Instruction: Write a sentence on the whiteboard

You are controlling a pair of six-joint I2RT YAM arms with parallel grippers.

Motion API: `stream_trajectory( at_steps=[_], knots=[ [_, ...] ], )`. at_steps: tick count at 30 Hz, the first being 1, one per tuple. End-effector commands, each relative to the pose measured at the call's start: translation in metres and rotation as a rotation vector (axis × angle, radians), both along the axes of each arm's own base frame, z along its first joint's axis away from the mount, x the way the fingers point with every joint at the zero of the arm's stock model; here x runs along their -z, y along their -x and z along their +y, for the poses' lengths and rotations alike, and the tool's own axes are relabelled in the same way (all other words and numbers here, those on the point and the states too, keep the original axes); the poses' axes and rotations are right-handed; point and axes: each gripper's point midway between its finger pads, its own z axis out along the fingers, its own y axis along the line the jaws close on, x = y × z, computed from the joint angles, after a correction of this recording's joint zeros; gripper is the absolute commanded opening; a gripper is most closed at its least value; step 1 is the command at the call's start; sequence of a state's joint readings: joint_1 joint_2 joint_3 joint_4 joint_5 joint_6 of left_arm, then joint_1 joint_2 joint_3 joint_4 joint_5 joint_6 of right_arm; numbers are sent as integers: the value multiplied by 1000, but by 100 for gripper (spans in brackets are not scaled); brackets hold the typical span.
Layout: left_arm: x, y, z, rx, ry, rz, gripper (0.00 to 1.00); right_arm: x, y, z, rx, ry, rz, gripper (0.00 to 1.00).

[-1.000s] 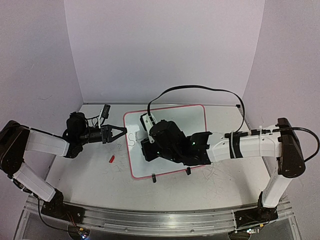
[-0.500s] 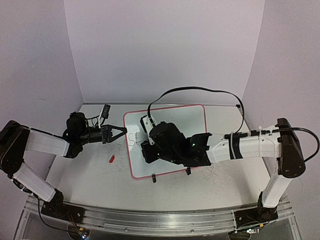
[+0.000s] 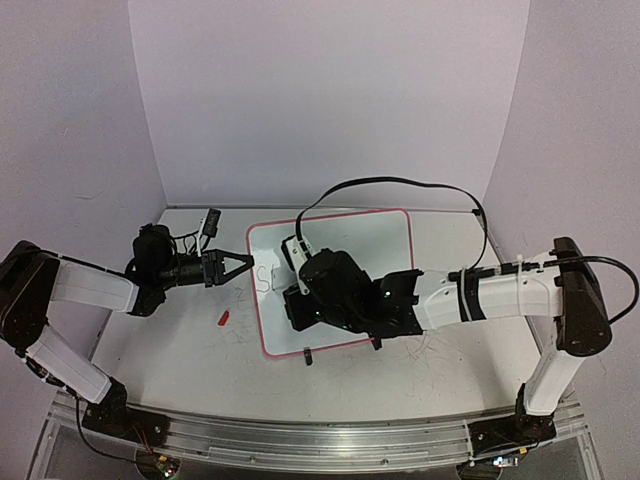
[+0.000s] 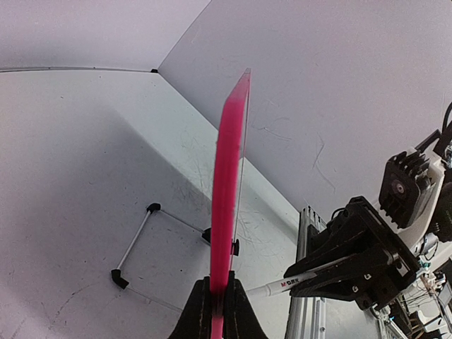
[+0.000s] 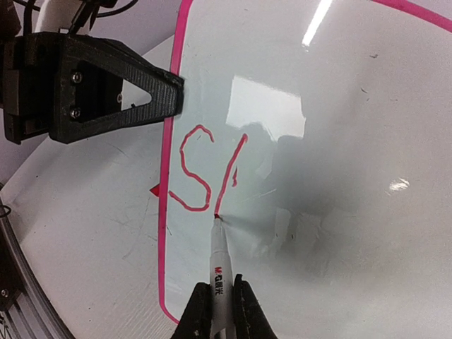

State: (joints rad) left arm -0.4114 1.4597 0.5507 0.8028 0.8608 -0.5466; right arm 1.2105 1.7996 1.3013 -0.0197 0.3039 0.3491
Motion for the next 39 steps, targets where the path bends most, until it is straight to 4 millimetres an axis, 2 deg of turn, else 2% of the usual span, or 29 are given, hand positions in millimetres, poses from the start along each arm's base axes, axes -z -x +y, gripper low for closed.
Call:
stream_trajectory(
  at_steps=[1,3,7,14,24,32,39],
  knots=[
    [-25,6,-7,49,35,-69,0,-23,-5,-11,30,-37,-52,0],
    [-25,6,-7,49,36,-70,0,-35,-2,-2,-5,-86,-59,0],
    [-26,6,-7,49,37,-71,0,-44,0,7,-39,-121,-66,0],
    [-26,7,-7,49,37,-73,0,-55,-8,3,4,-127,-102,0],
    [-27,7,-7,50,38,-77,0,-61,-11,9,2,-128,-119,0],
    [-27,7,-7,49,38,-76,0,-56,-13,16,-5,-116,-121,0],
    [-28,7,-7,50,39,-78,0,-45,-15,11,22,-82,-105,0]
  ],
)
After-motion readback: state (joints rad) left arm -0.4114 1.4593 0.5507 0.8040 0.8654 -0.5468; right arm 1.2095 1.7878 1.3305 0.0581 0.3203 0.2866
